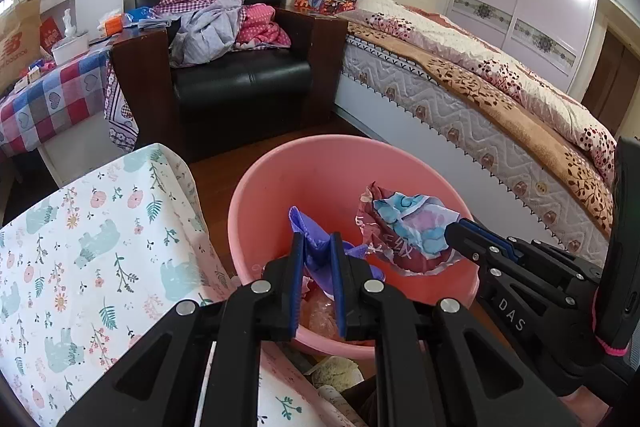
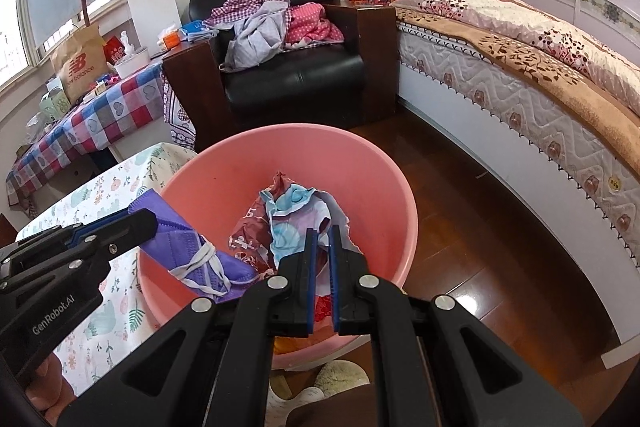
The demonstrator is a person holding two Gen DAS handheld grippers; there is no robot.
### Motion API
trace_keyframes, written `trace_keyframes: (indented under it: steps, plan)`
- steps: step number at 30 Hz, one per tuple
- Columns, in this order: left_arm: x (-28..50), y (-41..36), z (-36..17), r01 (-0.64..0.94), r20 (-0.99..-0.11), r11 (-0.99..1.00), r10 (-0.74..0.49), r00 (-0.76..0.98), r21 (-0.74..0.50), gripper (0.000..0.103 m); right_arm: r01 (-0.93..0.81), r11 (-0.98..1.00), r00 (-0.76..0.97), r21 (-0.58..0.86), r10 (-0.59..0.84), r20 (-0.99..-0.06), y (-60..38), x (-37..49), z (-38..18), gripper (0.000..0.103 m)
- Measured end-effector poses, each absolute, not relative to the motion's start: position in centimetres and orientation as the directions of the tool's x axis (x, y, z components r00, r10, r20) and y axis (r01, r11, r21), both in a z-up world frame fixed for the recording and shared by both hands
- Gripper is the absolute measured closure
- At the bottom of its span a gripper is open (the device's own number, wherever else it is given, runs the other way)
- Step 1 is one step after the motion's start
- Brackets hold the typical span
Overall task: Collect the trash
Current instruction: 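Open both grippers over the pink bucket to drop the cloth and wrapper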
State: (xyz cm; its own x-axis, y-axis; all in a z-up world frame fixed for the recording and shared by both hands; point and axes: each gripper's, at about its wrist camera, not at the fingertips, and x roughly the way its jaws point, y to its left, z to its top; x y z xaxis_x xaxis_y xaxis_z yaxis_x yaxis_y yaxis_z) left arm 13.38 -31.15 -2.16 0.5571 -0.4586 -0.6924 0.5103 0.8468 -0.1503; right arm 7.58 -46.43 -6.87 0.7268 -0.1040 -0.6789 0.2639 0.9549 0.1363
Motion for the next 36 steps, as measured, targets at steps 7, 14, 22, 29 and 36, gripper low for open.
trace_keyframes:
  steps: [7,14,22,29,36]
  plan:
    - [13.7,-32.0,-3.0,0.515,-0.709,0.846,-0.449,0.544,-0.14,0.091,0.27,0.953,0.715,0.137,-0.103,-0.692,-46.6,8.1,-7.6,0.097]
    - [14.1,-32.7,-3.9,0.514,-0.723,0.847,-0.44,0.532,-0.137,0.091,0.267,0.953,0.706,0.143,-0.093,-0.702,-46.8,8.4,-8.1,0.097]
    - [14.3,-33.0,-4.3,0.514,-0.732,0.846,-0.44,0.52,-0.144,0.087,0.272,0.95,0.682,0.154,-0.077,-0.727,-46.8,8.8,-8.9,0.096]
    - [13.7,-32.6,-3.6,0.52,-0.711,0.84,-0.461,0.532,-0.156,0.08,0.26,0.953,0.693,0.158,-0.07,-0.718,-46.6,8.4,-8.4,0.077]
    - [12.7,-31.2,-2.1,0.52,-0.682,0.839,-0.476,0.555,-0.162,0.064,0.23,0.96,0.713,0.161,-0.054,-0.699,-45.6,7.7,-7.3,0.074]
